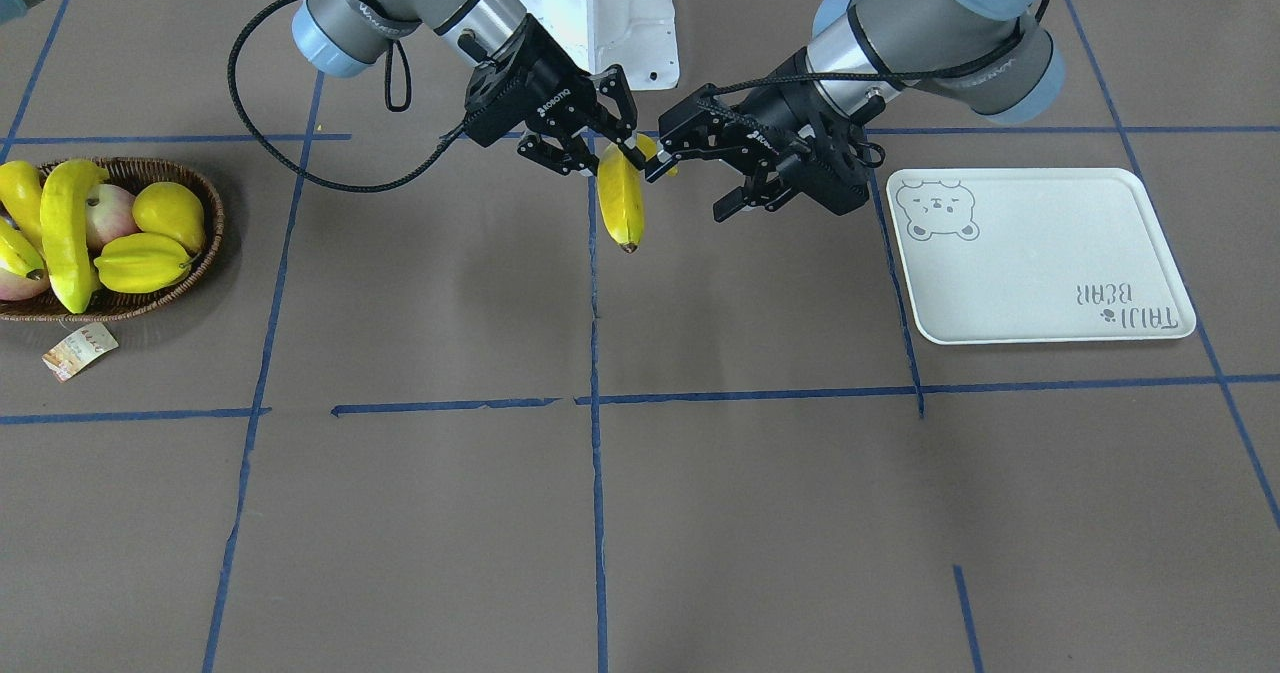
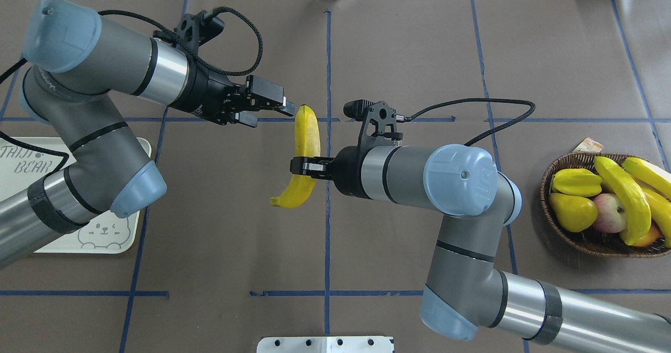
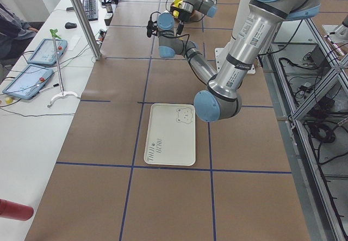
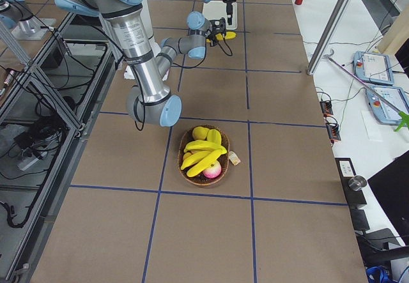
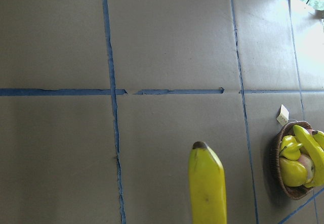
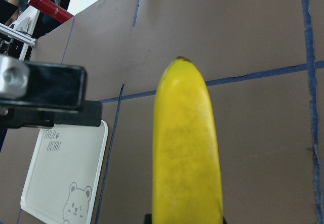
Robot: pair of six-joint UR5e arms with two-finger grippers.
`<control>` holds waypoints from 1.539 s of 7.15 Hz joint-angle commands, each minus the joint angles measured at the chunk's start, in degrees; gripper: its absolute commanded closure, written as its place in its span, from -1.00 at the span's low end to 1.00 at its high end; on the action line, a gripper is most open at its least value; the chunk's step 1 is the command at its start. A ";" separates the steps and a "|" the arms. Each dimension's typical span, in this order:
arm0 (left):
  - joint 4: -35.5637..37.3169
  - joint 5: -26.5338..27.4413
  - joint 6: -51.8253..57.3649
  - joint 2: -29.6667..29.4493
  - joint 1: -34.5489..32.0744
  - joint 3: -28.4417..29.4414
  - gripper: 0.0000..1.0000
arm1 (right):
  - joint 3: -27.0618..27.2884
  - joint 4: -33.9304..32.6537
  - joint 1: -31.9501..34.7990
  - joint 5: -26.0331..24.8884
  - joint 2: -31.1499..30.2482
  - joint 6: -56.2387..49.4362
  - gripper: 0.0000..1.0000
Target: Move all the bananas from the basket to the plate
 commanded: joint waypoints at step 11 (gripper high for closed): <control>-0.10 5.61 -1.04 -1.55 4.73 1.37 -0.28 | -0.04 0.20 -0.48 -0.50 0.49 0.00 0.74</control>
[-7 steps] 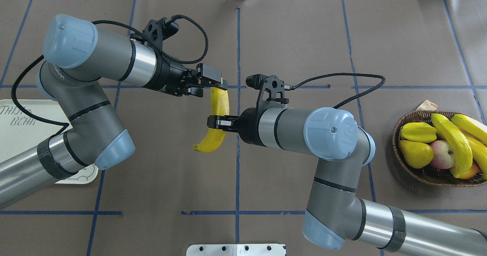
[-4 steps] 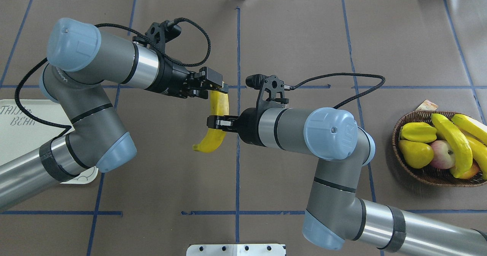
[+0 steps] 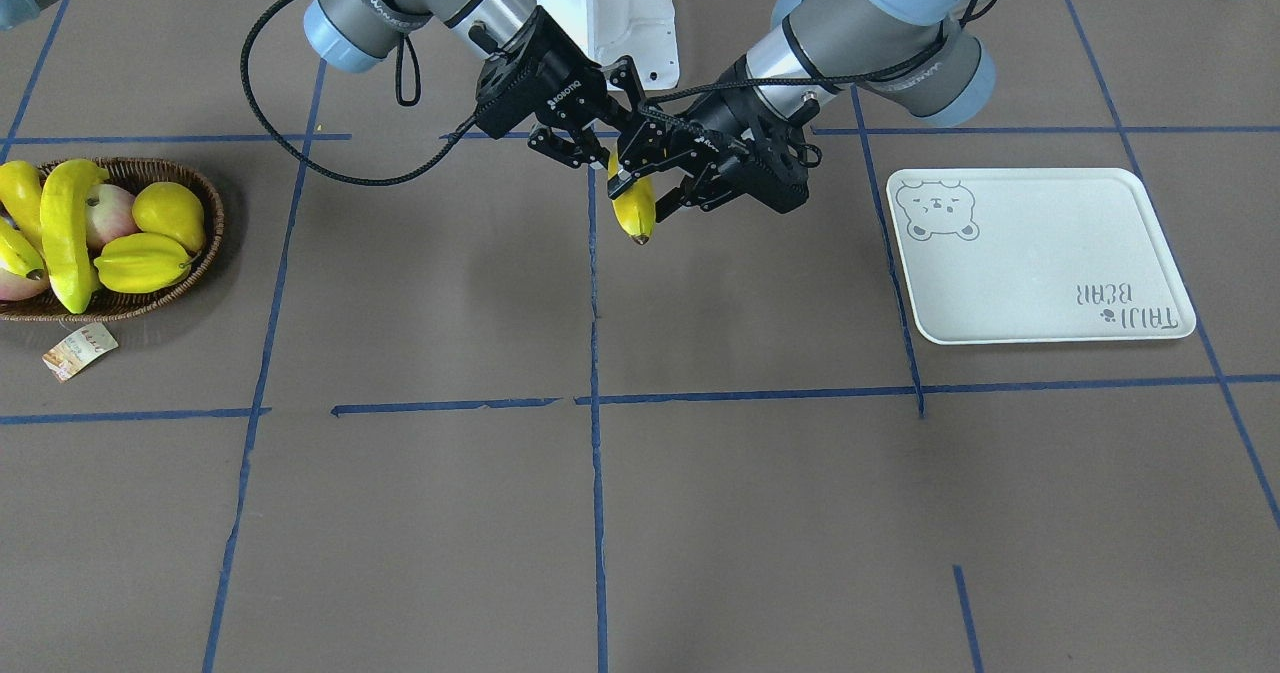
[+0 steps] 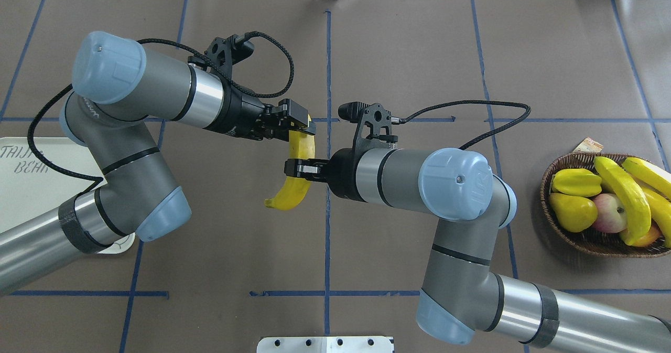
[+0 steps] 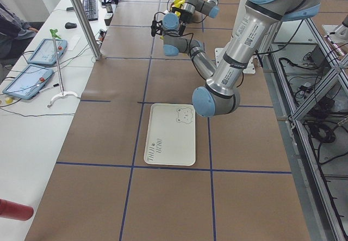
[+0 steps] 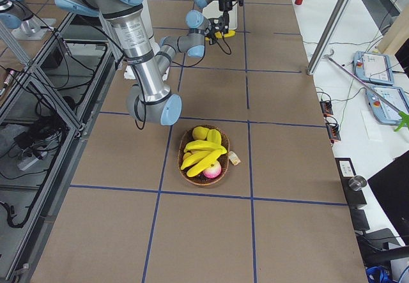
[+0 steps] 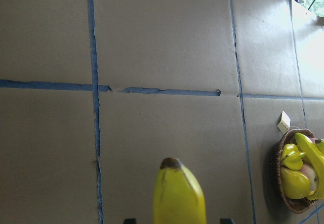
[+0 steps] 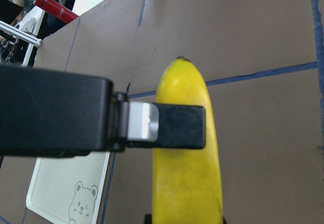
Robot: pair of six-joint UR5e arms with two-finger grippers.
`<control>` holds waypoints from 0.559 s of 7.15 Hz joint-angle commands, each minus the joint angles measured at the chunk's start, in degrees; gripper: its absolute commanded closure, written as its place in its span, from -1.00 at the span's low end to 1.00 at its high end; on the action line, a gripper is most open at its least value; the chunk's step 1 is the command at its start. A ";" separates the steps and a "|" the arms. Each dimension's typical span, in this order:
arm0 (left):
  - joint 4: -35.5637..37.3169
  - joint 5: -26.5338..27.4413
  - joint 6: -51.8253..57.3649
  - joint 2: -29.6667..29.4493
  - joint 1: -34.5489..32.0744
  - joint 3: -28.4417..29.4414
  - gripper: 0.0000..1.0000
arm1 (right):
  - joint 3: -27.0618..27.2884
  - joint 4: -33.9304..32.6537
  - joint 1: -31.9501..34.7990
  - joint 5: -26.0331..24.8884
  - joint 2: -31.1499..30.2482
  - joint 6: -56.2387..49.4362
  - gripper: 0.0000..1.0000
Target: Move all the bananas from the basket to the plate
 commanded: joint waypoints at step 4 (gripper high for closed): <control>0.00 0.10 0.00 -0.14 0.16 0.48 -0.12 | 0.00 -0.08 -0.02 0.04 0.35 0.00 0.73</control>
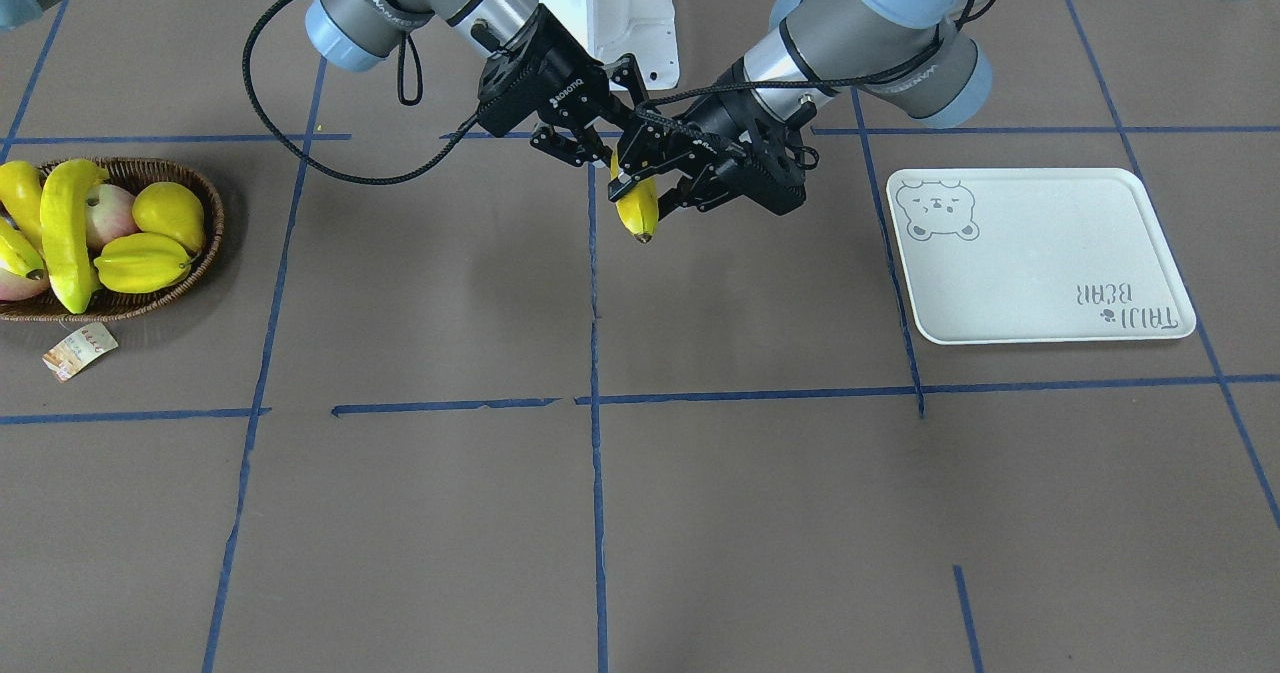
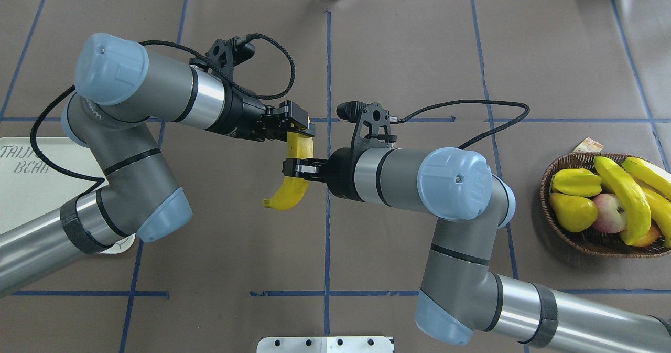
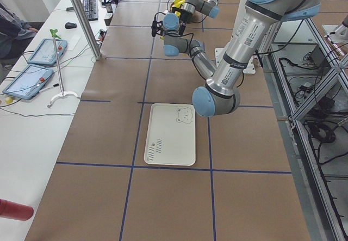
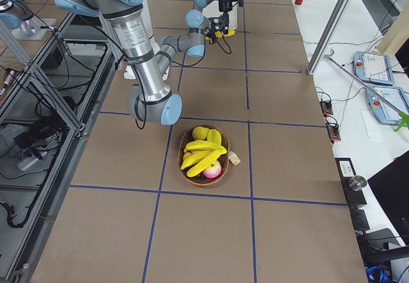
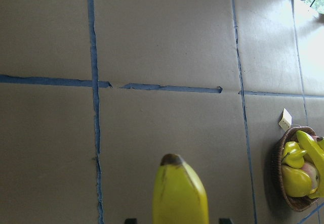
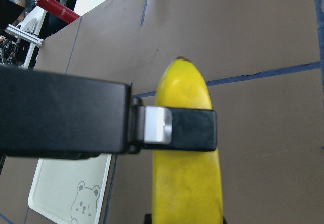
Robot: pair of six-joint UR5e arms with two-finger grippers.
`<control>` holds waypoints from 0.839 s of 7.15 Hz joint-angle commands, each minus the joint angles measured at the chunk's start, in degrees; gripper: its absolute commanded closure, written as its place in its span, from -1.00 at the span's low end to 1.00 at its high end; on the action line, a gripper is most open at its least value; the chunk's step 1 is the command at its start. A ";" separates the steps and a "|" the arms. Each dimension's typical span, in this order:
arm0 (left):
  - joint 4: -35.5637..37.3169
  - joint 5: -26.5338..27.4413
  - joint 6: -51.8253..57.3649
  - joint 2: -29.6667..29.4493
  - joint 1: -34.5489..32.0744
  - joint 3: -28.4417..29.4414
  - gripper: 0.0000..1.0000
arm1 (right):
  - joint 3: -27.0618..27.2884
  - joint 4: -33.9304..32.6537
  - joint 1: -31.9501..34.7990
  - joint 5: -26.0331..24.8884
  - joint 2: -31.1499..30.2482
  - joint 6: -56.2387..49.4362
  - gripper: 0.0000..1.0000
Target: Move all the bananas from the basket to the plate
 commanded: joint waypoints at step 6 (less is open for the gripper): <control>0.00 0.01 0.01 -0.06 0.02 0.11 -0.01 | -0.09 -0.10 0.00 -0.09 -0.04 0.00 0.72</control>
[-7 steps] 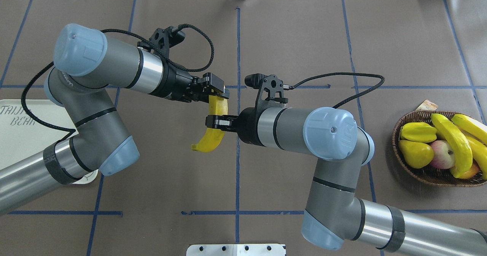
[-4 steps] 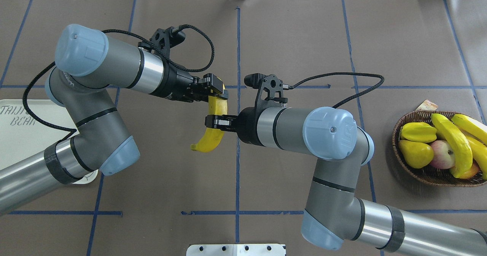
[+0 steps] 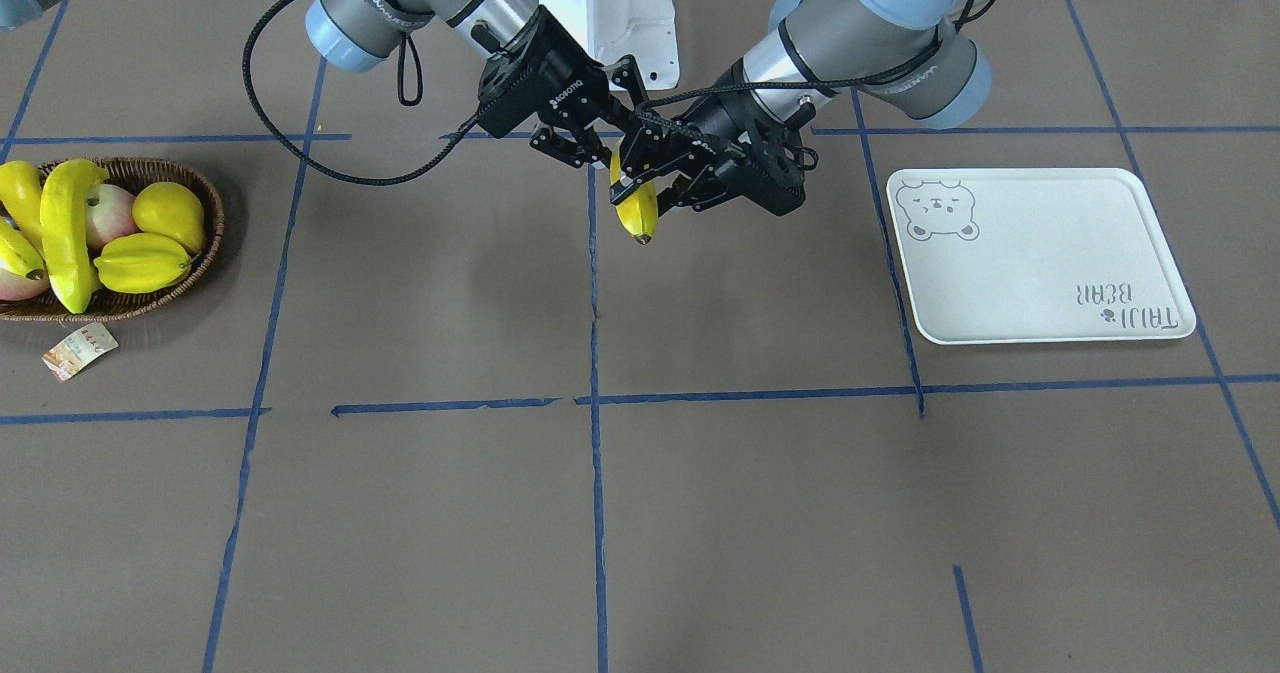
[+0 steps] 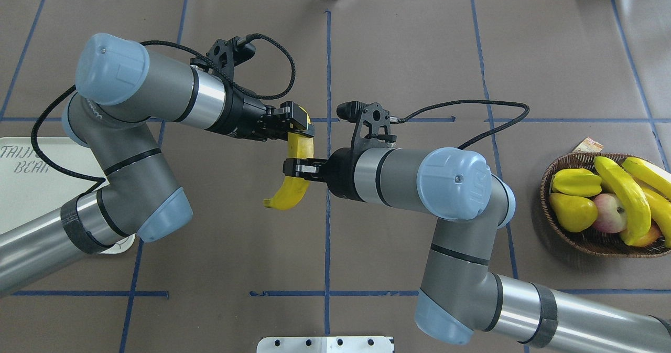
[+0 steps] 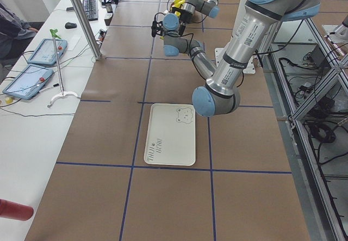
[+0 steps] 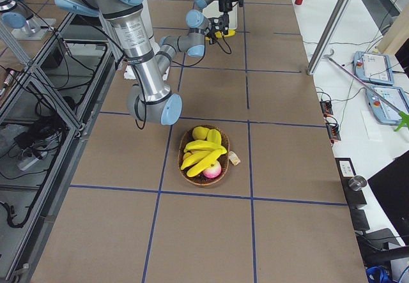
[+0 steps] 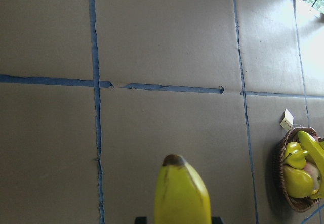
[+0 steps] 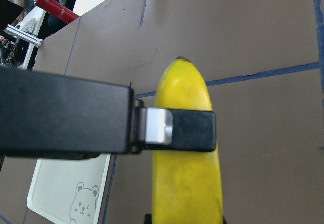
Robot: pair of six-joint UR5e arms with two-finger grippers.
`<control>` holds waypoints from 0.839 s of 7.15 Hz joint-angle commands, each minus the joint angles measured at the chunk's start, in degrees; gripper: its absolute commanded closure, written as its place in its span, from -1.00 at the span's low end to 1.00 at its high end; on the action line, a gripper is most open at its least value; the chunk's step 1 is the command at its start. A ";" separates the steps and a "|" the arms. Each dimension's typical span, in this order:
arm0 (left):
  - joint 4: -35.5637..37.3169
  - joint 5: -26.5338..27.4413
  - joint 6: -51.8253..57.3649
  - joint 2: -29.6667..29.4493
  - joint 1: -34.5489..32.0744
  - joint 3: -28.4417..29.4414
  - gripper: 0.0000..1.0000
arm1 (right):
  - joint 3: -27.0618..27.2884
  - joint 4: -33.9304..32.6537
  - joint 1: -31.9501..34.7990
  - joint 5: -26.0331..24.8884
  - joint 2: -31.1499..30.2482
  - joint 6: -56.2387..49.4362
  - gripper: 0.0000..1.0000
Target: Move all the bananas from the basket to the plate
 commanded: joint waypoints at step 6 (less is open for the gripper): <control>-0.06 0.00 -0.09 -0.36 0.00 -0.01 0.92 | 0.00 0.09 0.00 0.00 0.18 3.69 -0.99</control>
